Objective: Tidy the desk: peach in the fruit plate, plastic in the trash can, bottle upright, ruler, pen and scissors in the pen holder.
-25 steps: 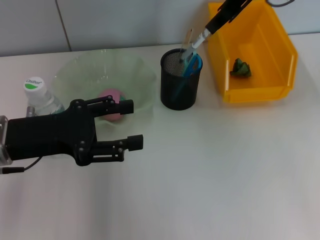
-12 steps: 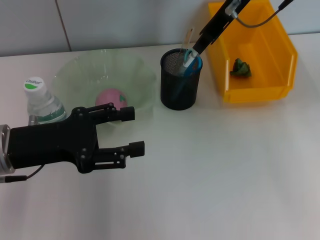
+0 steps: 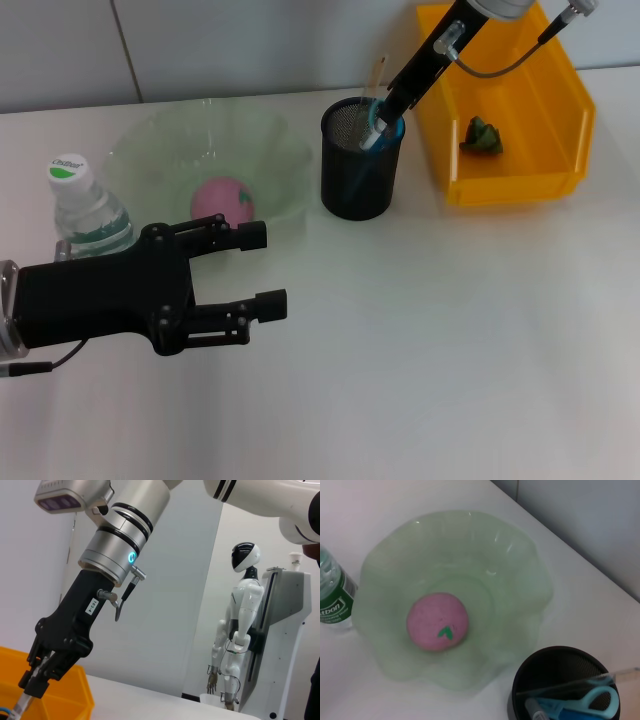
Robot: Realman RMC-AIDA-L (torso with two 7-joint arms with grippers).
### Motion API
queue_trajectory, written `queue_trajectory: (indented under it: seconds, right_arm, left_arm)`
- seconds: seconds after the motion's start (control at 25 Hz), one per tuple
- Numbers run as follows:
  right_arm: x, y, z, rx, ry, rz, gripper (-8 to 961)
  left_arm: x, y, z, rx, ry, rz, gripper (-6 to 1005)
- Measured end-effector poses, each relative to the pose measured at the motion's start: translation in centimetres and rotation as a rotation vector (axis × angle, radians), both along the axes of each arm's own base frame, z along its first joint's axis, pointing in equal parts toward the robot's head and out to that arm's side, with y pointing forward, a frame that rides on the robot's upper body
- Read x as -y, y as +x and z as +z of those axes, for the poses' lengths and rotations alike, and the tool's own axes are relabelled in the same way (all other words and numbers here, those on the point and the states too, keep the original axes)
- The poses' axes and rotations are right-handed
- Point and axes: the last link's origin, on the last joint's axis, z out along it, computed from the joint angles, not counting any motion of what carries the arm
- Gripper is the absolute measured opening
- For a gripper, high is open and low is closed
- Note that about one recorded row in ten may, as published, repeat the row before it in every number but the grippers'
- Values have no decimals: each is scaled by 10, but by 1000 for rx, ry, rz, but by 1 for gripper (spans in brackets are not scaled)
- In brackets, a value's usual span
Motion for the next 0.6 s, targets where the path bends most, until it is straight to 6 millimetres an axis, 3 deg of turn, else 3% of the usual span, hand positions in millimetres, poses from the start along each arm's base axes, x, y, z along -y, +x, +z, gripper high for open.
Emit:
queue_trajectory:
  seconds: [0.24,0.44,0.6]
  right_arm:
    - [-1,1,3,-13,28,-21,175]
    - [-2,2,4,-14,39,-19,403]
    - [-3,0,6,-28,53,-10,475]
  left_arm:
    - [3,-1,-1,0,-6,4,804]
    - [5,-3,-1,5,-14,5,805]
    - [6,-2,-2,8,-17,6,805]
